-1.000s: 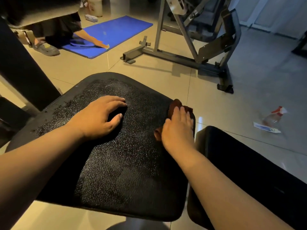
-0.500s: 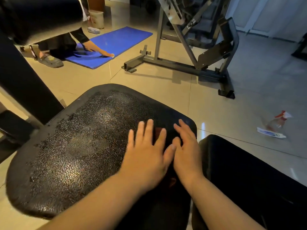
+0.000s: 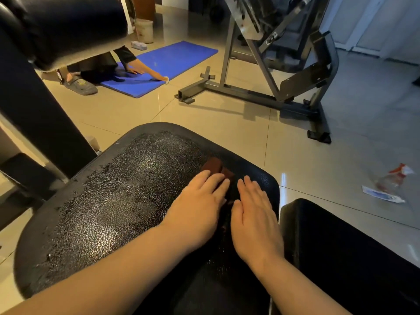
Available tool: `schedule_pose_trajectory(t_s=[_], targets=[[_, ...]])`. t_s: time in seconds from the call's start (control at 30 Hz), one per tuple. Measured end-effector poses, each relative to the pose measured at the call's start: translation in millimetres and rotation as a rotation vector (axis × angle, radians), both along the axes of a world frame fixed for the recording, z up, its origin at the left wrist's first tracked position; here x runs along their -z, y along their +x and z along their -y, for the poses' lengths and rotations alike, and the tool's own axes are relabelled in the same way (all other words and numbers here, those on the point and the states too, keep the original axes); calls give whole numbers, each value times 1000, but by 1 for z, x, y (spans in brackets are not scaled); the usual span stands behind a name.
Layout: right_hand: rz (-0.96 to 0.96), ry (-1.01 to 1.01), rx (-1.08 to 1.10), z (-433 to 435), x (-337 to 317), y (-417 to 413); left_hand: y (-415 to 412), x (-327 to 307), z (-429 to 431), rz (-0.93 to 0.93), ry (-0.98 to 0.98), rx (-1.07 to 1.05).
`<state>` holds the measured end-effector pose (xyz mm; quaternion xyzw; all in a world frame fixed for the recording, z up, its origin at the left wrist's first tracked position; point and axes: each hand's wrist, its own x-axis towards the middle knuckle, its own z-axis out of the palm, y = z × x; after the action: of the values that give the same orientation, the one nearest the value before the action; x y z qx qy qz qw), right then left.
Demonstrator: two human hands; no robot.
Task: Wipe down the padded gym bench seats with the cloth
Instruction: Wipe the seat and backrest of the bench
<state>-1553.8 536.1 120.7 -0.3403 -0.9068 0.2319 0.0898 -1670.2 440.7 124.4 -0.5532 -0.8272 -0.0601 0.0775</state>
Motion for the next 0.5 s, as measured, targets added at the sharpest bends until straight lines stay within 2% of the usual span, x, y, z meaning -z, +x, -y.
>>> schedule_pose_trajectory(t_s=[0.07, 0.17, 0.23, 0.4, 0.5], targets=[[-15, 13, 3, 0, 0, -1, -14, -2, 5, -1, 12, 21], [-22, 13, 9, 0, 0, -2, -28, -6, -14, 123, 4, -105], [-18, 24, 6, 0, -1, -2, -27, -9, -34, 113, 16, -154], [-1, 25, 8, -2, -1, -1, -17, -5, -11, 109, 16, 62], [-13, 34, 21, 0, -1, -2, -35, -5, 23, 79, 74, -34]])
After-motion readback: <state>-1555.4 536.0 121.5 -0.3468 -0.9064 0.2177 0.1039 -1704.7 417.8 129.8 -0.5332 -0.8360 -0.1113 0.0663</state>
